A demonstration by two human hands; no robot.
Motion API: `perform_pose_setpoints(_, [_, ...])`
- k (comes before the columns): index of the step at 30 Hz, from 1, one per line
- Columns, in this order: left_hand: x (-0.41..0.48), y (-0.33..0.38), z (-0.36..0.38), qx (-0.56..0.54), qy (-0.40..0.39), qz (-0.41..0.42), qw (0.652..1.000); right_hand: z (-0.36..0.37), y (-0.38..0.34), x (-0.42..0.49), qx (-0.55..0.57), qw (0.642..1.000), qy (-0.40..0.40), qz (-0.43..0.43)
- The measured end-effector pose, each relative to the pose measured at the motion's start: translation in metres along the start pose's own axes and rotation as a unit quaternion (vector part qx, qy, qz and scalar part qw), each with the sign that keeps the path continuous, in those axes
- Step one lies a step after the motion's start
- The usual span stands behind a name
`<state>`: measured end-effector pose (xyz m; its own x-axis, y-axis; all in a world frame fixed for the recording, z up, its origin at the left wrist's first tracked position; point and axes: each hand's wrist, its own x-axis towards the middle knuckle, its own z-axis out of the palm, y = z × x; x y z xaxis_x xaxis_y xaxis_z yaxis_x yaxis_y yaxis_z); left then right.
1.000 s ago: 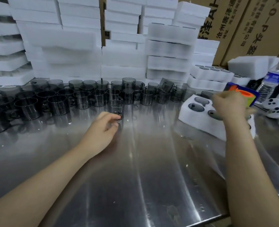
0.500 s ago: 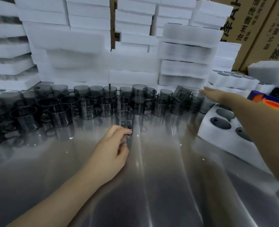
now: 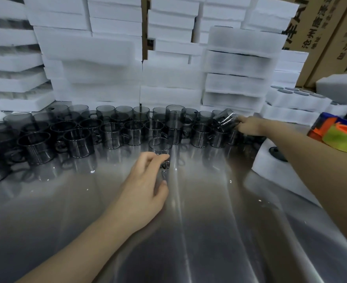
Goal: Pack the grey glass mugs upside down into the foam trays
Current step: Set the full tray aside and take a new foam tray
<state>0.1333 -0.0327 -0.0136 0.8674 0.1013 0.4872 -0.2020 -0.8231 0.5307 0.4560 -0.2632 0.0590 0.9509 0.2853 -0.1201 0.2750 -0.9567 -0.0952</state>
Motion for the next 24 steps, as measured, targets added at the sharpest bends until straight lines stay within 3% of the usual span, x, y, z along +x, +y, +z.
perform_pose_setpoints(8, [0.0, 0.001, -0.001, 0.006, -0.005, -0.008, 1.0, 0.005, -0.028, -0.015, -0.056, 0.998, 0.021, -0.036])
perform_pose_setpoints(14, [0.0, -0.002, 0.001, 0.017, 0.004, 0.0, 1.0, 0.011, -0.063, -0.027, -0.027, 0.997, 0.014, -0.072])
perform_pose_setpoints(24, [0.0, -0.008, 0.006, 0.092, 0.033, -0.032, 0.995, 0.019, -0.076, -0.035, -0.061, 0.99, 0.025, -0.122])
